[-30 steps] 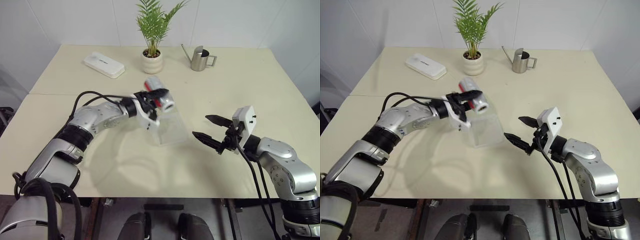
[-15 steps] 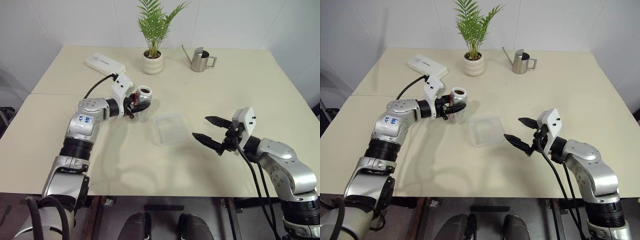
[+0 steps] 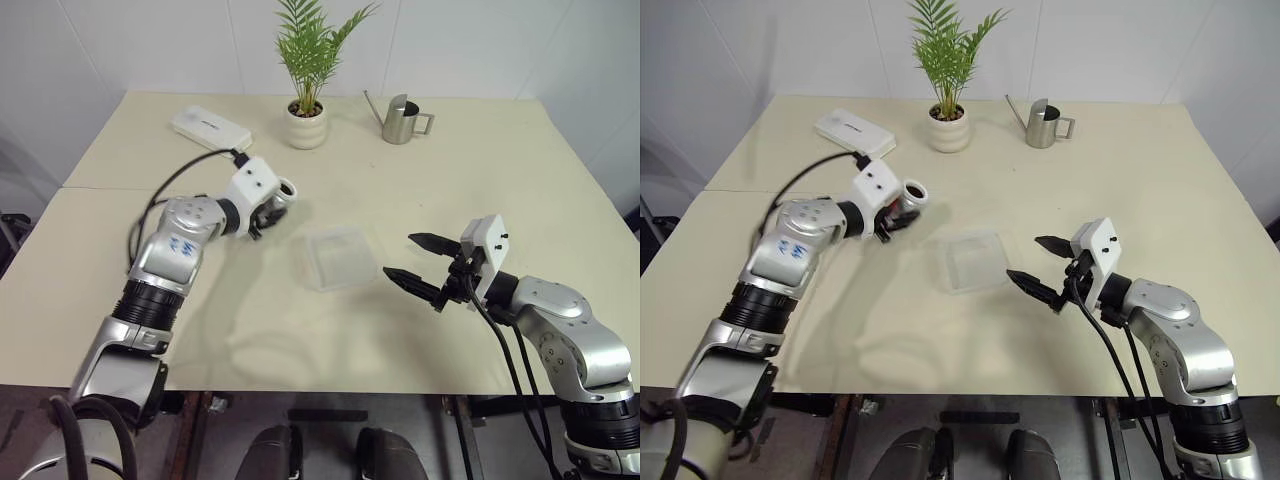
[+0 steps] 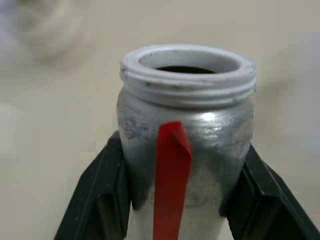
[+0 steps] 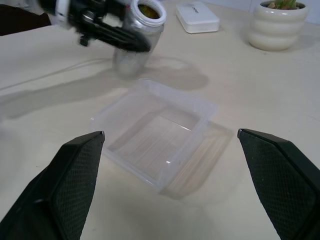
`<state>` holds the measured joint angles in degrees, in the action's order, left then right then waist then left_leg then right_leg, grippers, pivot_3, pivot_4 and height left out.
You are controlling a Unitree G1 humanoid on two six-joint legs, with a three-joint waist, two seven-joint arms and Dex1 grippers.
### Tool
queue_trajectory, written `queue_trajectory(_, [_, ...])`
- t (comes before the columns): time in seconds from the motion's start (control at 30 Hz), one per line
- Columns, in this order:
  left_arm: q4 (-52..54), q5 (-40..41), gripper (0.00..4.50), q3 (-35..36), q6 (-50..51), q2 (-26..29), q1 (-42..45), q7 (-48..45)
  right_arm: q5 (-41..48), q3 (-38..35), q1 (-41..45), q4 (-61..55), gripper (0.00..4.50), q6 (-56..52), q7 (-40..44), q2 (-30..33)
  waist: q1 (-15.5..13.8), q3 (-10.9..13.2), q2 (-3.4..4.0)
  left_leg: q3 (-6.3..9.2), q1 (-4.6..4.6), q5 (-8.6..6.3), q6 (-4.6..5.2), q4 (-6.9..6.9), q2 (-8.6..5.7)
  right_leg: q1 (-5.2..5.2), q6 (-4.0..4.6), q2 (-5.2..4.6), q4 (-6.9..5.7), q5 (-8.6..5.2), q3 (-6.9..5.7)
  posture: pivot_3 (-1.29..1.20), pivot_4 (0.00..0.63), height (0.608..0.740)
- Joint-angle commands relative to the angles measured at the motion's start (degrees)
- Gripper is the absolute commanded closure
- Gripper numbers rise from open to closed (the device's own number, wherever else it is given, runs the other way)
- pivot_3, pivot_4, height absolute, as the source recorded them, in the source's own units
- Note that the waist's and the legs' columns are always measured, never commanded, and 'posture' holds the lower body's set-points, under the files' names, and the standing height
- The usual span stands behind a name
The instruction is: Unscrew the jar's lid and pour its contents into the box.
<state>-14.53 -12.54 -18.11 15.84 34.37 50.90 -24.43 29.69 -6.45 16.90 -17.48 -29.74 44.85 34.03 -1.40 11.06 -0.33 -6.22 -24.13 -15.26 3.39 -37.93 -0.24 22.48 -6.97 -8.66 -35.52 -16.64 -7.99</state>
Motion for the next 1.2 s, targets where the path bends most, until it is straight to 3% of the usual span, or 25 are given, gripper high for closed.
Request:
queue_trajectory(0.03, [2.44,-19.45,2.54,-7.74,-18.22,3.61,3.81,12.4,-0.02,-0.24,0.34,-0.68,0.01,1.33,0.19,0.19,-0.19,0.0,-0.01,-0.01,-0.01,-0.01,-0.01,0.01,0.0,0.01,0.0,-0.01,0.01,0.0,0.02,0.0,0.15,0.74])
queue_trajectory(0.2, [4.13,-42.33,2.54,-15.99,-29.98,6.27,6.01,26.78,-0.16,-0.17,0.34,-0.73,0.01,1.44,-0.05,-0.22,-0.17,-0.01,-0.01,-0.08,-0.02,-0.12,0.04,0.06,0.0,0.04,-0.01,-0.03,0.11,0.0,0.14,0.0,0.15,0.74])
queue_trajectory(0.37, [3.18,-60.87,2.54,-20.72,-32.52,8.34,7.08,40.01,-0.14,-0.13,0.74,-0.44,0.01,1.5,-0.14,-0.47,0.1,-0.01,-0.01,-0.29,-0.02,-0.16,0.09,0.08,0.05,0.16,-0.02,0.0,0.06,0.0,0.22,0.0,0.15,0.74])
queue_trajectory(0.47, [0.96,-68.61,2.54,-22.6,-31.52,8.27,8.01,46.66,-0.16,0.02,1.0,-0.13,0.01,1.67,-0.12,-0.61,-0.02,-0.01,-0.02,-0.34,-0.01,-0.16,0.12,0.07,0.07,0.21,-0.02,0.0,-0.02,0.0,0.24,0.0,0.15,0.74])
queue_trajectory(0.6, [-1.39,-72.44,2.54,-21.61,-29.25,7.11,9.49,51.7,0.02,0.38,1.4,-0.14,0.01,1.57,-0.37,-1.17,-0.14,-0.01,-0.03,-0.36,-0.02,-0.19,0.19,0.03,0.07,0.21,-0.03,-0.03,-0.04,0.0,0.29,0.0,0.15,0.74])
queue_trajectory(0.77, [-3.98,-74.1,2.54,-22.18,-29.72,6.83,9.99,52.72,0.1,0.53,1.73,0.27,0.01,1.56,-0.26,-1.56,-0.1,-0.02,-0.04,-0.38,-0.04,-0.22,0.24,0.0,0.06,0.21,-0.06,-0.07,-0.02,0.01,0.28,0.0,0.15,0.74])
queue_trajectory(0.9, [-3.47,-70.93,2.54,-20.75,-31.26,6.81,8.69,51.47,0.22,0.81,2.12,0.72,0.01,1.72,-0.22,-1.86,-0.03,-0.02,-0.04,-0.4,-0.03,-0.22,0.24,0.0,0.07,0.21,-0.06,-0.07,-0.03,0.01,0.27,0.0,0.15,0.74])
queue_trajectory(1.03, [-3.72,-63.18,2.54,-17.09,-33.62,7.01,7.49,46.12,0.36,0.86,2.1,0.76,0.01,1.74,0.01,-1.95,0.02,-0.02,-0.04,-0.41,-0.02,-0.22,0.24,-0.04,0.08,0.21,-0.06,-0.09,-0.05,0.01,0.29,0.0,0.15,0.74])
queue_trajectory(1.2, [-1.4,-44.22,2.54,-7.52,-37.71,7.26,3.67,35.38,0.34,0.87,1.88,0.92,0.01,1.87,1.34,-1.04,0.08,-0.02,-0.04,-0.41,-0.02,-0.22,0.24,-0.07,0.08,0.21,-0.06,-0.15,-0.06,0.01,0.26,0.0,0.15,0.74])
